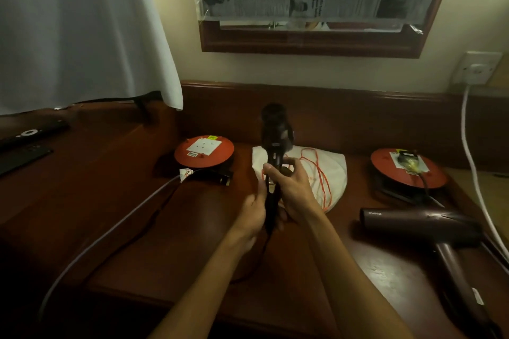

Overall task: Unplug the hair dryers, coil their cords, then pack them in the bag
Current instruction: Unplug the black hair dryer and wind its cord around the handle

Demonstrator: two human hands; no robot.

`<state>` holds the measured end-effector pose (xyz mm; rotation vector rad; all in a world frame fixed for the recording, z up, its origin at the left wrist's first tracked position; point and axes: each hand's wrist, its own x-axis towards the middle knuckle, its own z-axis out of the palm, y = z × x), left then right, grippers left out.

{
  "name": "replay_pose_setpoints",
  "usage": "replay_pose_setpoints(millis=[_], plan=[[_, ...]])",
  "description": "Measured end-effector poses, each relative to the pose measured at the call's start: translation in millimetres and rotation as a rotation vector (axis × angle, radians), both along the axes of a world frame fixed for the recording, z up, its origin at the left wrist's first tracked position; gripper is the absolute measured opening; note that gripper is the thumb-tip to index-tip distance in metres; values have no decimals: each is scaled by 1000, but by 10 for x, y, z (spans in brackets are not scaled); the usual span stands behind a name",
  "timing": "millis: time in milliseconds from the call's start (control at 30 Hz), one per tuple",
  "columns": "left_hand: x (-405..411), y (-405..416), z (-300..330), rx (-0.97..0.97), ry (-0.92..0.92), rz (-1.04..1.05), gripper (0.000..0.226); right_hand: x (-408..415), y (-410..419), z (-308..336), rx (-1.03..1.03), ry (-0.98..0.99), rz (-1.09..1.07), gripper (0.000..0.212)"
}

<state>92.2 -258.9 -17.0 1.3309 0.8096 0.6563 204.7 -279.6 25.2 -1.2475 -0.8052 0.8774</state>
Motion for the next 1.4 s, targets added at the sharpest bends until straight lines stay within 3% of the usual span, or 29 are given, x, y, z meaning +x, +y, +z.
replay_pose_setpoints(millis=[67, 167, 267, 433, 533, 700, 833, 933, 1000, 1100, 1133, 1200, 1300, 1333, 1400], plan=[[-2, -33, -56, -64, 2, -38, 75, 14, 58, -46, -37, -84, -23, 47], [-65, -201, -151, -39, 11, -151, 40, 58, 123, -108, -85, -246, -55, 54], [-189, -467, -279, 56, 187, -259, 7, 135, 134, -111, -117, -307, -62, 52], [-493, -472, -252, 298, 408, -323, 12, 279, 106, -41, -127, -328, -50, 47], [-676, -290, -138, 412, 679, -465, 10, 371, 68, -30, -145, -357, 4, 44], [-782, -109, -48, 651, 982, -460, 12, 362, 3, -90, -221, -585, 90, 39], [-720, -64, 92, 737, 1025, -457, 12, 300, 14, -220, -155, -706, 26, 40], [-710, -34, 122, 564, 996, -609, 4, 339, 20, -215, -143, -722, 10, 41], [-756, -33, 93, 513, 923, -564, 1, 392, 22, -202, -140, -742, 1, 41], [-802, -55, 124, 885, 873, -161, 8, 422, 24, -217, -128, -785, -22, 40], [-788, -73, 147, 980, 863, -110, 11, 423, 29, -222, -129, -809, -27, 40], [-756, -63, 206, 911, 882, -274, 16, 452, 47, -213, -140, -898, -27, 42], [-816, 27, 308, 511, 854, -662, 18, 520, 38, -211, -190, -1024, 4, 44], [-837, 51, 338, 478, 848, -701, 16, 533, 22, -229, -202, -1034, 10, 44], [-820, 65, 409, 654, 943, -597, 14, 531, -34, -274, -206, -1009, 4, 46]])
